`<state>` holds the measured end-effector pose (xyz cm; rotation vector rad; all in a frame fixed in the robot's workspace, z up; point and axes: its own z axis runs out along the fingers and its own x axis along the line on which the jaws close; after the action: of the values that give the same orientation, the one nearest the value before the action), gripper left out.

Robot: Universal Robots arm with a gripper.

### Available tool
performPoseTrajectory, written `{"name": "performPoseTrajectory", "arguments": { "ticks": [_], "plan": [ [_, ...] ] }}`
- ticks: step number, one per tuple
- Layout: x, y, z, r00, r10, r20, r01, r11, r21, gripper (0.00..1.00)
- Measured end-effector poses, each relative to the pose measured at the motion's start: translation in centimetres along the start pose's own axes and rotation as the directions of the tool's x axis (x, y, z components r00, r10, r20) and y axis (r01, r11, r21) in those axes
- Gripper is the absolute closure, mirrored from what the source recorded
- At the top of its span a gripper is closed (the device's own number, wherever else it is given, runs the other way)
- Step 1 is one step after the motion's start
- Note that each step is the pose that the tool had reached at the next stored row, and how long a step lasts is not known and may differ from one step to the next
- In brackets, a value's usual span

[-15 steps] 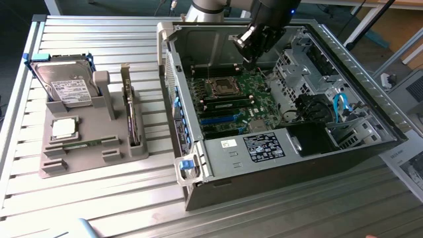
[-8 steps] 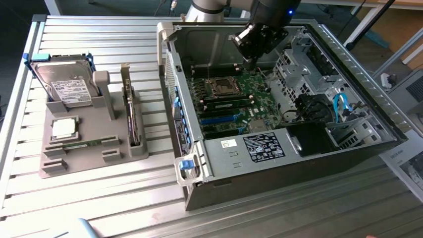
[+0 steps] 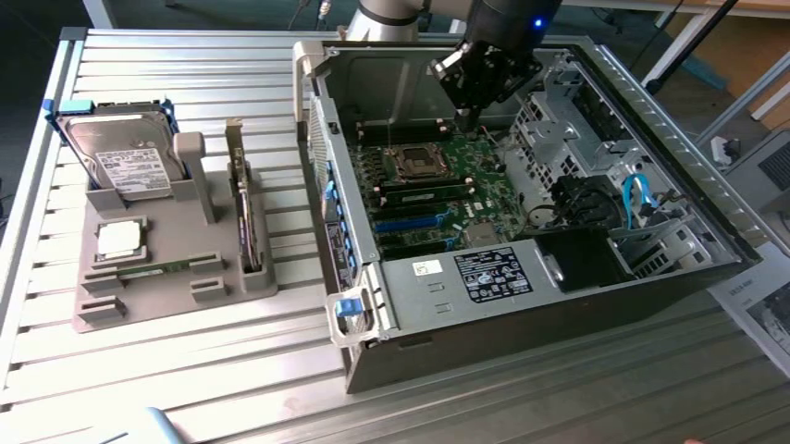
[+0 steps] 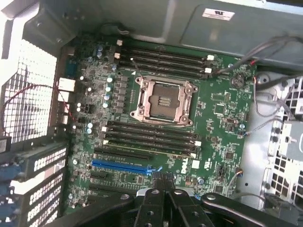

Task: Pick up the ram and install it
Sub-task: 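Press down the ram until it locks into place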

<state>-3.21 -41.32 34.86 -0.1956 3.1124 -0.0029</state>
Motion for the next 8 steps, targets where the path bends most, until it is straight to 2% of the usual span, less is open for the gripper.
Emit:
{"name": "performPoseTrajectory", "arguments": {
  "ticks": [8],
  "plan": [
    [0.0, 0.0, 0.0, 0.9962, 0.087, -0.0002, -0.087, 0.9962, 0.0021, 0.9]
  ]
}}
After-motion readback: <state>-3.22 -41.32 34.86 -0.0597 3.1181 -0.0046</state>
